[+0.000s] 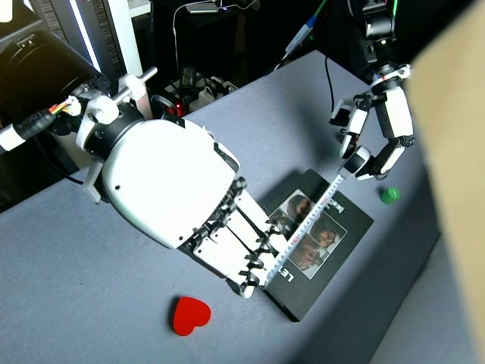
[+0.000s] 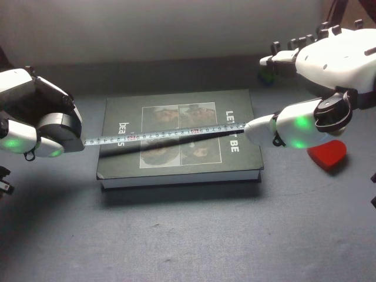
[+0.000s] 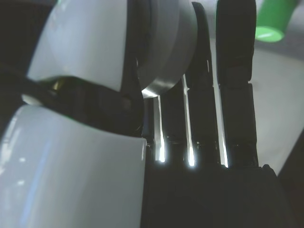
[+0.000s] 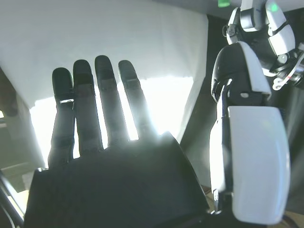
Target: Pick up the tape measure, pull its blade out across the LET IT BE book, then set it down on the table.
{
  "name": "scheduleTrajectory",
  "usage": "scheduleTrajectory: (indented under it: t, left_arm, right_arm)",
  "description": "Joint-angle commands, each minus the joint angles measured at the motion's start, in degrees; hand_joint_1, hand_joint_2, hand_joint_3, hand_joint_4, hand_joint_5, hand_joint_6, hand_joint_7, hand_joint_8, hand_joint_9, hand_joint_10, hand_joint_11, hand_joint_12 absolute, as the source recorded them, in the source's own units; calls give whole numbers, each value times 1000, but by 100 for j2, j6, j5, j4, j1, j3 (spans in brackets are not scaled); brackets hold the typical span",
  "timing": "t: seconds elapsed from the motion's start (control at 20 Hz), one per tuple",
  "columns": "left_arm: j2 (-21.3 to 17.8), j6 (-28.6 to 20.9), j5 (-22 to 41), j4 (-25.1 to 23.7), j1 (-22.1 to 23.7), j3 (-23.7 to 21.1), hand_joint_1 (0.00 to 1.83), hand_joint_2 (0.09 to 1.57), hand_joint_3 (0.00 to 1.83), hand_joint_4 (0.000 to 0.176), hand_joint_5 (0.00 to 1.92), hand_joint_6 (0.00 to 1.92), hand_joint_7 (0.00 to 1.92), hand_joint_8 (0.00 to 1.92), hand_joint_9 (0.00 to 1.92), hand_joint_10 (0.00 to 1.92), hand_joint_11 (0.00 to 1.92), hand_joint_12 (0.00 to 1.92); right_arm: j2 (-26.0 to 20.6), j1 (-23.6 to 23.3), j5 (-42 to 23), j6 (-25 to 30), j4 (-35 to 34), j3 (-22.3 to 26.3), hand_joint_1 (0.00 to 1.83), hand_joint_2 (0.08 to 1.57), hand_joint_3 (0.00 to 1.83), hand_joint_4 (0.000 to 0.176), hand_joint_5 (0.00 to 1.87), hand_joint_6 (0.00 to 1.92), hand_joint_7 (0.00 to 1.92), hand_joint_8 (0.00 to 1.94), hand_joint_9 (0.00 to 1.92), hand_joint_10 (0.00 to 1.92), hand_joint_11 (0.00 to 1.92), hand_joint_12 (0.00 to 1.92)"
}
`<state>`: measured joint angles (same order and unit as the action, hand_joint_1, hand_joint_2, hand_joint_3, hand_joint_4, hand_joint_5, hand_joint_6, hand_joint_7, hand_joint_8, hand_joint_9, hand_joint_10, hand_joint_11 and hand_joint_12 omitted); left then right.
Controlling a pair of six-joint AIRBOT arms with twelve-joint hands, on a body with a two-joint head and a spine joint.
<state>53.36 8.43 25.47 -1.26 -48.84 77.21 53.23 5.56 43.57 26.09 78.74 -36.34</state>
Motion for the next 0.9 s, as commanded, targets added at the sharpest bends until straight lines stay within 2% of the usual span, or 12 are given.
scheduleTrajectory:
  t: [0.0,0.15,0.5,0.6,0.7,0.8,0.85]
  left_arm:
    - [-21,-67,649,116,28,61,1381,1097,0,0,964,866,940,952,1032,1129,1035,887]
    - [14,-109,748,115,-79,76,1378,1101,0,0,1000,837,881,994,1033,1134,1067,902]
    - [141,-156,895,114,-265,103,1380,1105,1,0,944,854,917,1008,1028,1146,1050,911]
    - [169,-150,910,98,-277,132,1378,1083,0,0,962,798,988,928,1101,1065,1044,914]
    - [191,-150,925,86,-276,163,1376,1117,1,0,901,915,895,1039,1013,1171,1048,919]
    - [204,-150,925,86,-276,194,1373,1126,0,0,916,916,837,1100,1002,1193,1048,935]
    - [208,-150,925,86,-276,212,1368,1107,0,0,978,839,877,1052,1043,1139,1058,939]
  right_arm:
    - [-22,-61,-28,48,397,42,246,1028,0,0,214,7,304,6,314,7,22,832]
    - [-22,-77,-28,69,397,45,245,1028,0,0,226,3,321,3,337,5,12,846]
    - [-22,-75,-37,83,397,62,249,1033,2,0,231,2,329,3,339,2,8,851]
    - [-23,-77,-37,84,397,63,252,1044,6,0,242,6,337,6,347,4,10,852]
    - [-23,-78,-41,85,397,63,252,1056,10,0,242,5,336,4,346,3,20,857]
    - [-22,-78,-50,89,397,64,262,1055,7,0,239,3,341,5,347,3,36,864]
    - [-22,-79,-50,90,397,64,280,1048,3,0,249,6,347,6,349,3,38,864]
